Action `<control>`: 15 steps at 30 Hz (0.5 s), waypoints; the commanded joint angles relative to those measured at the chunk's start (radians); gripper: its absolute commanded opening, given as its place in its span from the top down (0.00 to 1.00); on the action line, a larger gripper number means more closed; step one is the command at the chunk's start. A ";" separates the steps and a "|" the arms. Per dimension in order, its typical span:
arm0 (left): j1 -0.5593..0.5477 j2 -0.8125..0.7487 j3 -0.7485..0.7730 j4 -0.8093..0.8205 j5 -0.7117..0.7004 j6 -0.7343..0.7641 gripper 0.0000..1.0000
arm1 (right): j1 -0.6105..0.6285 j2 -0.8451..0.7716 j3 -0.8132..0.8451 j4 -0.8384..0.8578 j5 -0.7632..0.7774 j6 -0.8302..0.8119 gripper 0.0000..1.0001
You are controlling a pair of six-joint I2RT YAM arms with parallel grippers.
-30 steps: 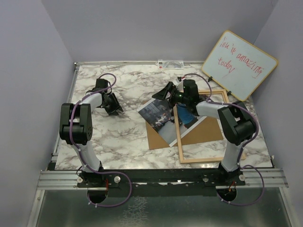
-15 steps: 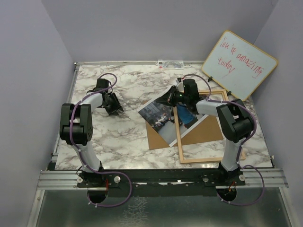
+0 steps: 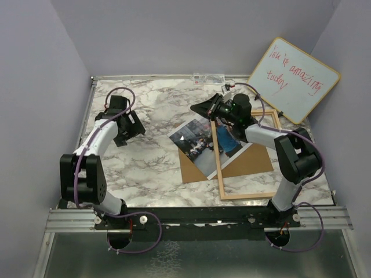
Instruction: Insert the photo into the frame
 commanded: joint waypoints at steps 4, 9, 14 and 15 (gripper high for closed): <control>-0.001 -0.254 -0.021 -0.130 -0.131 -0.033 0.12 | -0.001 -0.098 0.051 -0.027 0.138 -0.025 1.00; -0.076 -0.374 -0.058 -0.097 -0.043 -0.085 0.14 | -0.004 -0.123 0.136 -0.131 0.239 -0.075 1.00; -0.234 -0.446 -0.114 0.018 -0.010 -0.253 0.23 | -0.012 -0.125 0.206 -0.166 0.314 -0.044 1.00; -0.262 -0.456 -0.121 0.043 -0.009 -0.277 0.24 | -0.015 -0.128 0.216 -0.162 0.315 -0.042 0.99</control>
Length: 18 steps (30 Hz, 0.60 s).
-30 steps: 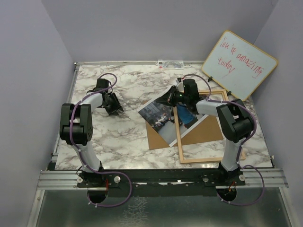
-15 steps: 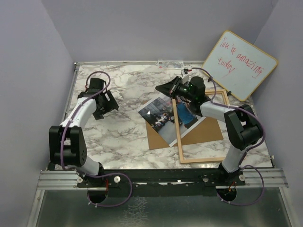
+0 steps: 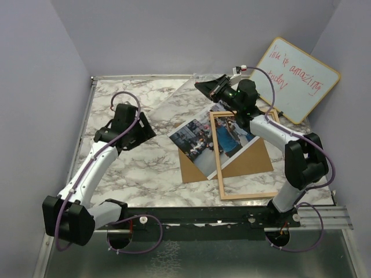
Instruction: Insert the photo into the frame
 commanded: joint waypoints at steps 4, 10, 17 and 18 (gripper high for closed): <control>-0.186 -0.098 -0.110 0.211 -0.011 -0.220 0.28 | -0.020 -0.075 0.067 -0.035 0.124 -0.030 0.99; -0.331 -0.090 -0.271 0.436 0.011 -0.337 0.29 | -0.028 -0.146 0.031 0.007 0.170 -0.041 0.99; -0.522 0.019 -0.337 0.673 -0.062 -0.374 0.33 | -0.028 -0.224 -0.013 0.043 0.203 -0.050 1.00; -0.544 0.047 -0.334 0.706 -0.062 -0.369 0.33 | -0.027 -0.235 -0.016 0.038 0.203 -0.053 1.00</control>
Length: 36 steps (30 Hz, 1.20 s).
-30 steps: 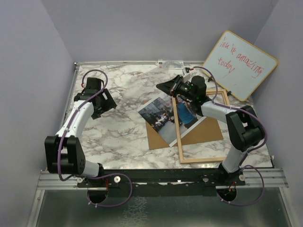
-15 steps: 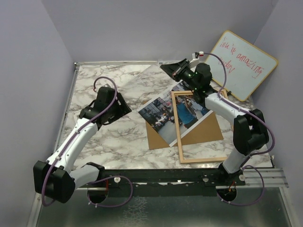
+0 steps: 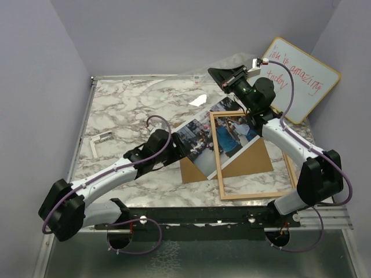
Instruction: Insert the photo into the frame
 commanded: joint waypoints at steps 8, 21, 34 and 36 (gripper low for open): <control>-0.198 0.378 0.227 0.293 -0.057 -0.032 0.34 | -0.005 -0.165 -0.035 -0.044 0.099 -0.032 0.99; -0.276 0.787 0.662 -0.121 -0.279 -0.058 0.43 | -0.005 -0.218 -0.028 -0.133 0.172 -0.019 0.99; -0.294 0.951 0.847 -0.344 -0.292 0.015 0.65 | -0.005 -0.237 -0.057 -0.132 0.158 -0.014 0.99; -0.294 0.954 0.862 -0.353 -0.291 0.032 0.76 | -0.005 -0.241 -0.061 -0.135 0.160 -0.016 0.99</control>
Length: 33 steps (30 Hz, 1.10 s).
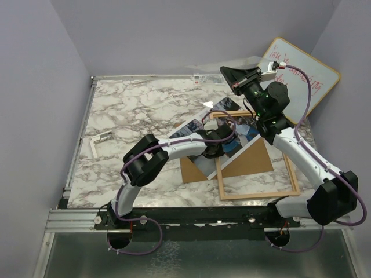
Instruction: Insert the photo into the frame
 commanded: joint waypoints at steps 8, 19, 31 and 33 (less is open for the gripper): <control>0.022 -0.026 0.072 -0.160 -0.054 0.132 1.00 | -0.005 -0.042 0.004 -0.003 -0.005 -0.021 0.99; 0.197 -0.356 -0.288 -0.145 -0.041 0.195 1.00 | -0.005 0.039 0.063 0.028 -0.120 -0.013 1.00; 0.511 -0.442 -0.378 -0.019 0.140 0.460 1.00 | -0.005 0.135 0.093 0.054 -0.210 0.015 1.00; 0.574 -0.404 -0.372 -0.003 0.217 0.516 1.00 | -0.006 0.141 0.084 0.049 -0.224 0.011 0.99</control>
